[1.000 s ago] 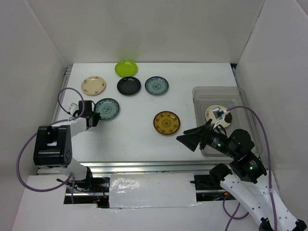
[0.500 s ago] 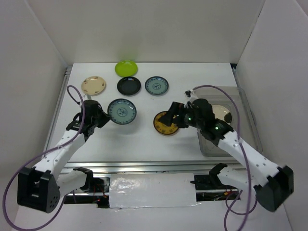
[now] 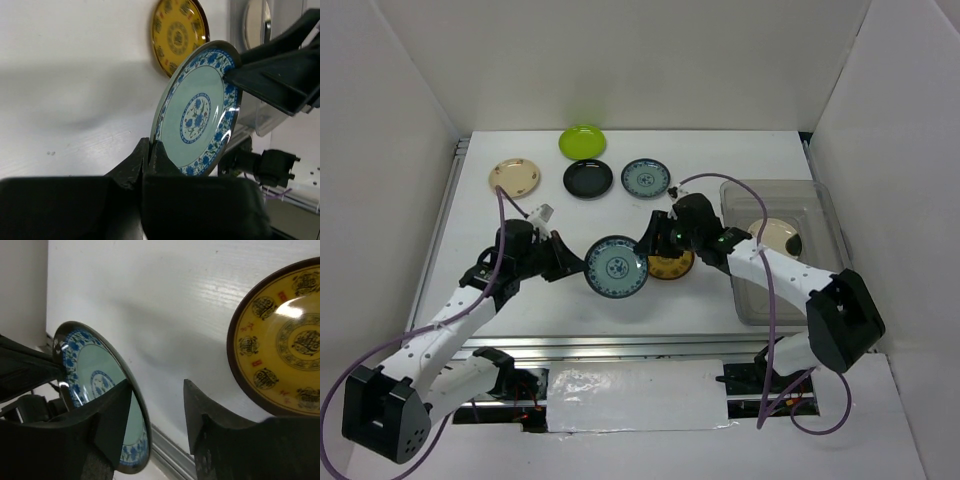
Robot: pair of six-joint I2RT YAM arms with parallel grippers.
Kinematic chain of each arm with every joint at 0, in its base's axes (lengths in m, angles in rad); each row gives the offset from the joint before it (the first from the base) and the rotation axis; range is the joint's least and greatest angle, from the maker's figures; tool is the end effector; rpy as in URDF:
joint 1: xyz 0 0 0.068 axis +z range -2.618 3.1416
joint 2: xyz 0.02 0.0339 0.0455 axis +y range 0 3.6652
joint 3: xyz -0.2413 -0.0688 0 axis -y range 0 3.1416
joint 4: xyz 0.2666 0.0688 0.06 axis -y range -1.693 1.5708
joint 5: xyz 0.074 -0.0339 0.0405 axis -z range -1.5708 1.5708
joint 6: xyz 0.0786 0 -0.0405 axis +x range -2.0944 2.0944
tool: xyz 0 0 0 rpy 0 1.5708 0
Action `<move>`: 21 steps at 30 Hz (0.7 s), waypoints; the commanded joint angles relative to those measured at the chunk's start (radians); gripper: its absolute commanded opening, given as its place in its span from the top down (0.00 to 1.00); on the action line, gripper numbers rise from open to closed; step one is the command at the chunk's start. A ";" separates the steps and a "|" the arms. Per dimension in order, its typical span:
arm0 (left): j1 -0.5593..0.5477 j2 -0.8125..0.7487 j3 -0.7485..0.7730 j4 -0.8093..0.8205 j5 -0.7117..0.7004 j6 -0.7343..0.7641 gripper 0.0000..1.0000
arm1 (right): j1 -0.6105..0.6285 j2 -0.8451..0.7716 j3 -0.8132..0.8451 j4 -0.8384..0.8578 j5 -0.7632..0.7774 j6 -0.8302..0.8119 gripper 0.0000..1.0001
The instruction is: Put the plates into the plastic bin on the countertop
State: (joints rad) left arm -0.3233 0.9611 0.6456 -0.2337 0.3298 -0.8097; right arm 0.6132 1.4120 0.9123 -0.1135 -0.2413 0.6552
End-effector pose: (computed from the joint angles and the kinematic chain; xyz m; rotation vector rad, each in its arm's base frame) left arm 0.2578 -0.1132 0.2082 -0.3383 2.2350 -0.9929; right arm 0.2898 0.2269 0.1902 -0.0978 2.3355 0.9454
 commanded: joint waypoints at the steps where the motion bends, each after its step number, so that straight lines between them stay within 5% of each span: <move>1: -0.022 0.008 0.019 0.091 0.089 0.021 1.00 | 0.008 -0.008 -0.021 0.145 -0.073 0.024 0.49; 3: -0.028 0.022 0.028 0.097 0.083 0.015 1.00 | -0.003 -0.024 -0.050 0.170 -0.107 0.041 0.77; 7: -0.026 0.065 0.058 0.100 0.055 0.007 1.00 | -0.020 -0.115 -0.102 0.181 -0.135 0.073 1.00; 8: -0.026 0.077 0.075 0.073 0.042 0.004 0.80 | -0.024 -0.142 -0.105 0.155 -0.100 0.073 1.00; 9: -0.031 0.086 0.119 0.038 -0.034 0.000 0.47 | -0.047 -0.201 -0.110 0.079 -0.063 0.073 1.00; 10: -0.039 0.096 0.141 -0.036 -0.084 -0.017 0.01 | -0.067 -0.237 -0.112 0.042 -0.021 0.080 1.00; 15: -0.085 0.035 0.181 -0.196 -0.430 -0.133 0.01 | -0.345 -0.489 -0.136 -0.222 0.233 0.096 1.00; 19: -0.149 -0.042 0.106 -0.149 -0.506 -0.167 0.01 | -0.668 -0.593 -0.186 -0.319 0.420 0.147 1.00; 21: -0.189 0.005 0.101 -0.122 -0.476 -0.142 0.01 | -0.809 -0.596 -0.214 -0.283 0.393 0.162 1.00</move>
State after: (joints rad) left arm -0.4717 0.9302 0.7631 -0.3790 -0.0818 -0.9379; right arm -0.0551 0.8177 0.7517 -0.3222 0.0452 0.7692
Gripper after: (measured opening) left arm 0.993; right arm 0.036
